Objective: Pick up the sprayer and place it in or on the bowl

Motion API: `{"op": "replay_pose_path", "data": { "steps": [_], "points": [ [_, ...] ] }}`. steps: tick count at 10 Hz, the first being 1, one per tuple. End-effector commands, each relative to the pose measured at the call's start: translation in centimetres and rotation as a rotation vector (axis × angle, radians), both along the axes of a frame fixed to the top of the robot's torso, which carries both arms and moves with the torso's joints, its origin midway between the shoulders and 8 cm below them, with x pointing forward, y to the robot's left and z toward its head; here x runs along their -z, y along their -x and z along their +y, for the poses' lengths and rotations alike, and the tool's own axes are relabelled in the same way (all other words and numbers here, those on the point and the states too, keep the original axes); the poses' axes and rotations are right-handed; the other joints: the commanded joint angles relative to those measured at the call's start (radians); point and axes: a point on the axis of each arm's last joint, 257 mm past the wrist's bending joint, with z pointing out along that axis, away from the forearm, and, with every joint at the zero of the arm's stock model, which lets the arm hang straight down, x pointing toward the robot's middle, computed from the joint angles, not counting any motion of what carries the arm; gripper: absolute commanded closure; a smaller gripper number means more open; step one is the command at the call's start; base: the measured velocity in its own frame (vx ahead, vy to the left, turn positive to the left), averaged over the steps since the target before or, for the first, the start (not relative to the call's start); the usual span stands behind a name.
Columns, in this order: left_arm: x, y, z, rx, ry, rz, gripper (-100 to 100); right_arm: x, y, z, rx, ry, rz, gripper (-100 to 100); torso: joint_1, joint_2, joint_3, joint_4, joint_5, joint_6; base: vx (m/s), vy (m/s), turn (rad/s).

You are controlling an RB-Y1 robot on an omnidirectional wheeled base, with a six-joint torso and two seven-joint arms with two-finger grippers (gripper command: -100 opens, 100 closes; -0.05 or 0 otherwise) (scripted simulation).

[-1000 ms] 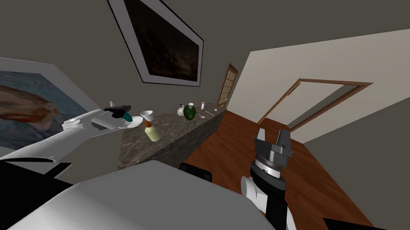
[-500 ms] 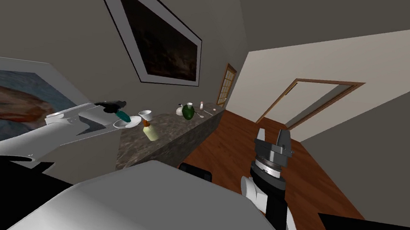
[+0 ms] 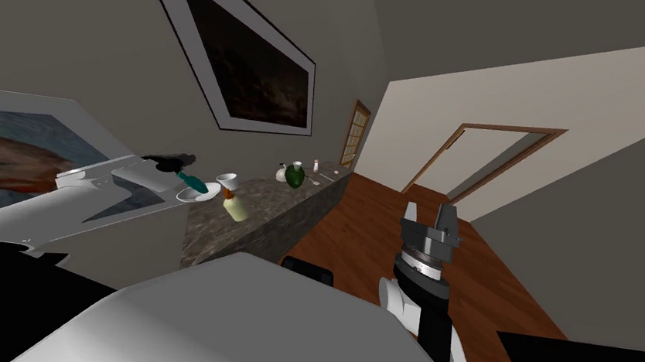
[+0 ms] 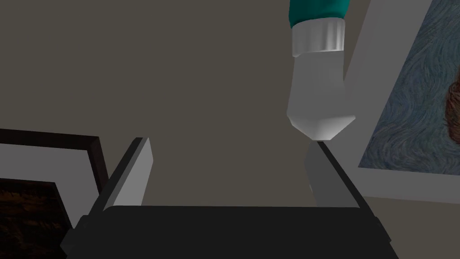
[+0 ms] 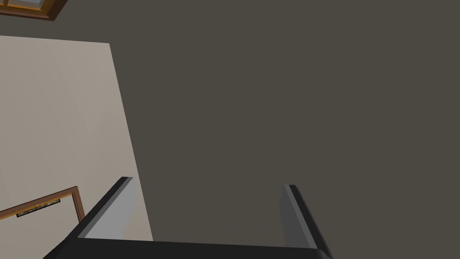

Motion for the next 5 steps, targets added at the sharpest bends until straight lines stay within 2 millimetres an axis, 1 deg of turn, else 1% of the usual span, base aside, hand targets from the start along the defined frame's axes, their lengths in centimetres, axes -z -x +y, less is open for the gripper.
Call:
{"op": "replay_pose_path", "data": {
  "steps": [1,5],
  "points": [
    [0.00,0.00,0.00,0.000,0.000,0.000,0,0.00,0.00,0.00,0.000,0.000,0.000,0,0.000,0.000,0.000,0.000,0.000,0.000,0.000,0.000,0.000],
    [0.00,0.00,0.00,0.000,0.000,0.000,0,0.00,0.00,0.00,0.000,0.000,0.000,0,0.000,0.000,0.000,0.000,0.000,0.000,0.000,0.000,0.000]
  ]
}}
